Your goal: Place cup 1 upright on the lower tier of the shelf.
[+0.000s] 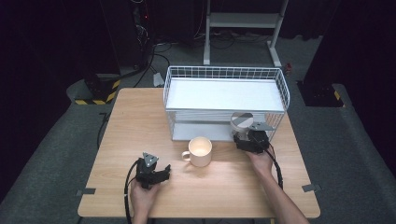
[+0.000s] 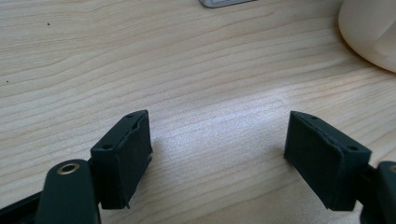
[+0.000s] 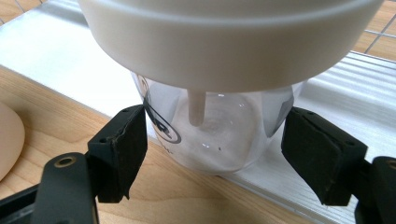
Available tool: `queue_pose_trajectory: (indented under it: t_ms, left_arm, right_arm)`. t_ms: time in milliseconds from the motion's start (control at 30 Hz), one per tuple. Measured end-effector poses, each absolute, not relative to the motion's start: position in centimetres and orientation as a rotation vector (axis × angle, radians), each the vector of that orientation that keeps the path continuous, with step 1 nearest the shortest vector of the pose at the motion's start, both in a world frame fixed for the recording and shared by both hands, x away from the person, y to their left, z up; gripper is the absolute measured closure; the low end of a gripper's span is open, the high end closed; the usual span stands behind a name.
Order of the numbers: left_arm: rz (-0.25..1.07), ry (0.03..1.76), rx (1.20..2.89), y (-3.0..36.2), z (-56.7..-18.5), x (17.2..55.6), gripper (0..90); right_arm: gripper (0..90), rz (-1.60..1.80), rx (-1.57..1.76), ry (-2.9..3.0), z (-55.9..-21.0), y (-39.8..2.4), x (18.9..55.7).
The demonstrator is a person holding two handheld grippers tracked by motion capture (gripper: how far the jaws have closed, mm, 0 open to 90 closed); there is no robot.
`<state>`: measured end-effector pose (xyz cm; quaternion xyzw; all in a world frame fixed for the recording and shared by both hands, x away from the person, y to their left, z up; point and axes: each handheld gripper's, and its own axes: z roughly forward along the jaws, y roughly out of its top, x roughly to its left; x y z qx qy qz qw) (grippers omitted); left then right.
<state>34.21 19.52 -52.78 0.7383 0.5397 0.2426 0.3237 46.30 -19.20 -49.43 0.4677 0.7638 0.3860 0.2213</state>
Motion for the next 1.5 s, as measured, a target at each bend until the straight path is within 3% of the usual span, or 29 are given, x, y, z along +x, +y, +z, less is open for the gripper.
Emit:
queue_pose_trajectory:
  t_ms: [1500]
  left_arm:
    - [0.636, 1.416, 1.937, 19.5, -52.8, 34.2, 22.8]
  right_arm:
    - [47.6, 1.002, 1.385, 2.010, -51.0, -19.0, 48.3]
